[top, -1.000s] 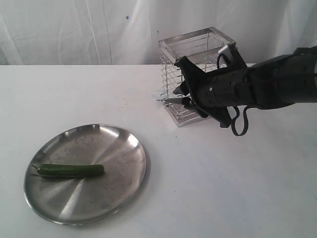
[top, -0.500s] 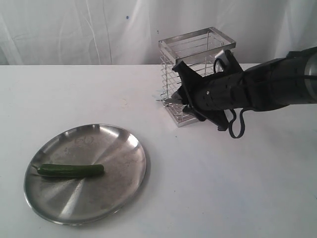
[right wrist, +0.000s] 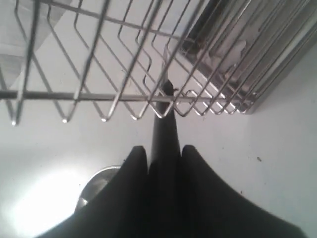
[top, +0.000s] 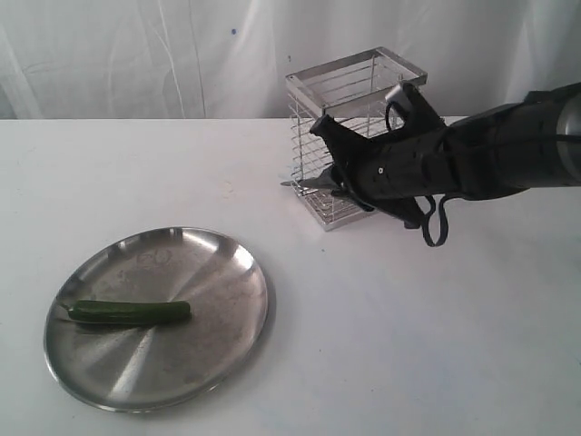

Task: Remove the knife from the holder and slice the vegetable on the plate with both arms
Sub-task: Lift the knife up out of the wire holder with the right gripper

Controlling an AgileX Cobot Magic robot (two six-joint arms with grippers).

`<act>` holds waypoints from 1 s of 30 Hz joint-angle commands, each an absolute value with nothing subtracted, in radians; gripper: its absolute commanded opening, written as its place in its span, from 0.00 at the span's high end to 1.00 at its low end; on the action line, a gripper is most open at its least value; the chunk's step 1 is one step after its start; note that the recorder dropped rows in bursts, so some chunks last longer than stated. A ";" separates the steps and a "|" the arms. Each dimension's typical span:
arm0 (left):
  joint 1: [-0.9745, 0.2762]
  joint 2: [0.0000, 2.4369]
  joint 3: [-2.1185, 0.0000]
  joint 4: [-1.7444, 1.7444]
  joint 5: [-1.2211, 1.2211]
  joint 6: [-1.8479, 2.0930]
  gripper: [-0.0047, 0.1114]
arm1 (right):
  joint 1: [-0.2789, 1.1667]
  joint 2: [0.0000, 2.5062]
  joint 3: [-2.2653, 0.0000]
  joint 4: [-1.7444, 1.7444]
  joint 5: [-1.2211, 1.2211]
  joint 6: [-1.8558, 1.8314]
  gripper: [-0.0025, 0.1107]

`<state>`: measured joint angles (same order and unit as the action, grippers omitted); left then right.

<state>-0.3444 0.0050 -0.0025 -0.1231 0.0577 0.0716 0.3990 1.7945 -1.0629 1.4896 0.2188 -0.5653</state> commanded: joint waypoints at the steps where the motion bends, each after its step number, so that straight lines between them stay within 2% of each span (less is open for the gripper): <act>1: -0.340 0.000 0.000 -0.125 0.054 0.067 0.96 | 0.400 1.778 -1.104 1.475 0.219 -0.791 0.92; 7: -0.340 0.000 0.000 -0.125 0.054 0.067 0.96 | 0.398 1.741 -1.150 1.386 0.218 -0.939 0.92; 14: -0.340 0.000 0.000 -0.125 0.054 0.067 0.96 | 0.398 1.728 -1.155 1.348 0.250 -1.319 0.92; 17: -0.340 0.000 0.000 -0.125 0.054 0.067 0.96 | 0.398 1.702 -1.159 1.352 0.219 -1.468 0.98; 30: -0.340 0.000 0.000 -0.125 0.054 0.067 0.96 | 0.398 1.569 -1.174 1.351 0.293 -1.485 0.98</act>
<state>-0.3444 0.0050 -0.0025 -0.1231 0.0577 0.0716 0.3990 1.6026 -1.1670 1.3533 0.2762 -1.4721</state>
